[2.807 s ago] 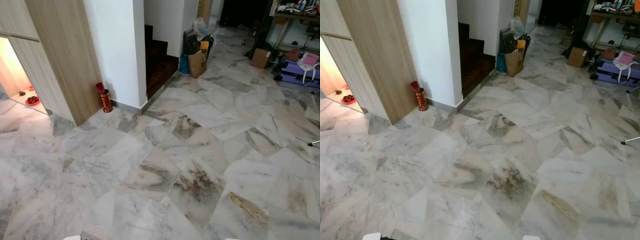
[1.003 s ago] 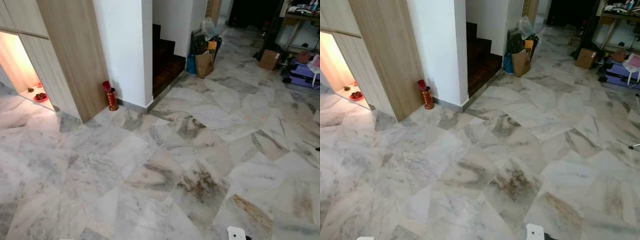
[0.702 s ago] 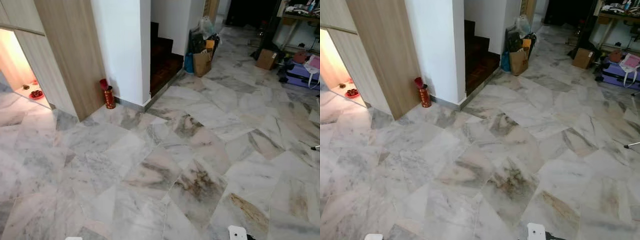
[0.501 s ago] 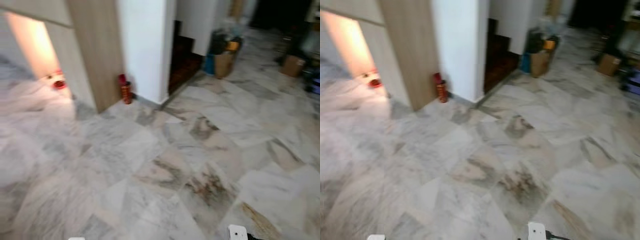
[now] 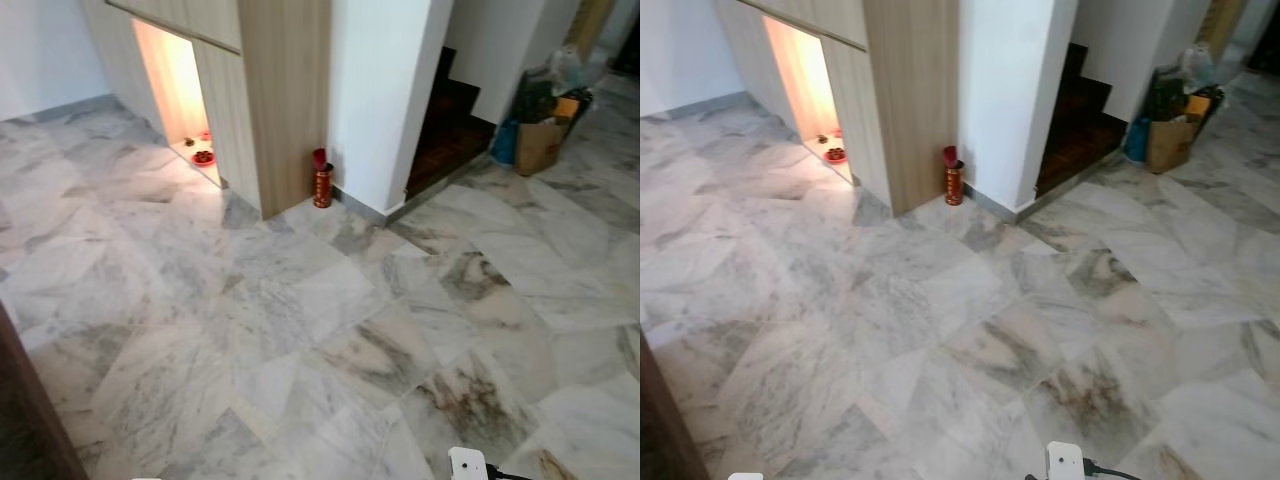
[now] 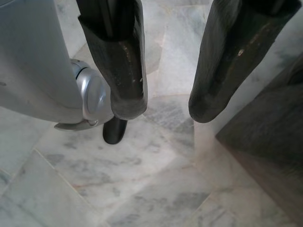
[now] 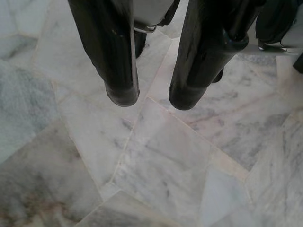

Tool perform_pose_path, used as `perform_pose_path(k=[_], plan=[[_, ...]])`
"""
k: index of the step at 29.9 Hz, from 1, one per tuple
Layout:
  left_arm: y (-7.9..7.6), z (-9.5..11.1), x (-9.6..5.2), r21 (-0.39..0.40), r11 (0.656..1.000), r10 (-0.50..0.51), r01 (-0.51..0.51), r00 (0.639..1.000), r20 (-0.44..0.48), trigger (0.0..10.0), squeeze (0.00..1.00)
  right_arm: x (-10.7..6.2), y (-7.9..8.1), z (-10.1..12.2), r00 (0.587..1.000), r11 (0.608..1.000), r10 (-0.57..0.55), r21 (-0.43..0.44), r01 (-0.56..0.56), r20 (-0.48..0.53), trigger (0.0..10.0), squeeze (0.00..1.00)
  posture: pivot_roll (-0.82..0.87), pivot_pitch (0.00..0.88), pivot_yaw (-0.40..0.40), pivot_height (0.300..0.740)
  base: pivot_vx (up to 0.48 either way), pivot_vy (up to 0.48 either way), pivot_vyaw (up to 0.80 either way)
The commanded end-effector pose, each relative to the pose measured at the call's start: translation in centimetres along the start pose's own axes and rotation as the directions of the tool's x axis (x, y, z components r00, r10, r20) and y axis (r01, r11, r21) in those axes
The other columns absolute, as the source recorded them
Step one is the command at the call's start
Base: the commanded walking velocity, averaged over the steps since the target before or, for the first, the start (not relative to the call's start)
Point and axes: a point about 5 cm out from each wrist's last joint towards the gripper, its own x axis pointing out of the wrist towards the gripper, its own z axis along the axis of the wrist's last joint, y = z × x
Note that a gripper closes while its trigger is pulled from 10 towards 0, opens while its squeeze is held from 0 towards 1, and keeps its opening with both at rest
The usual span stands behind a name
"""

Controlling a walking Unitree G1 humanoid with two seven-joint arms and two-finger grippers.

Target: Move the pillow to the sofa from floor

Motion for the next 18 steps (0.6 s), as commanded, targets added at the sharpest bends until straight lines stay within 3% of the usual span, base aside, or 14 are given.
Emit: perform_pose_path(k=[1,18], plan=[[0.83,-0.5,-0.2,-0.005,0.999,0.035,-0.035,0.999,-0.019,10.0,0.0,-0.02,0.06,-0.29,1.0,1.0,0.005,0.0,-0.005,-0.015,10.0,0.0,0.04,0.0,-0.015,0.74,0.0,0.0,0.8],[0.81,-0.64,-0.19,-0.021,0.999,0.046,-0.047,0.999,-0.029,10.0,0.0,-0.04,0.03,-0.29,0.999,0.999,0.026,-0.032,-0.027,-0.03,10.0,0.0,0.05,0.0,-0.023,0.74,0.0,0.0,0.8]])
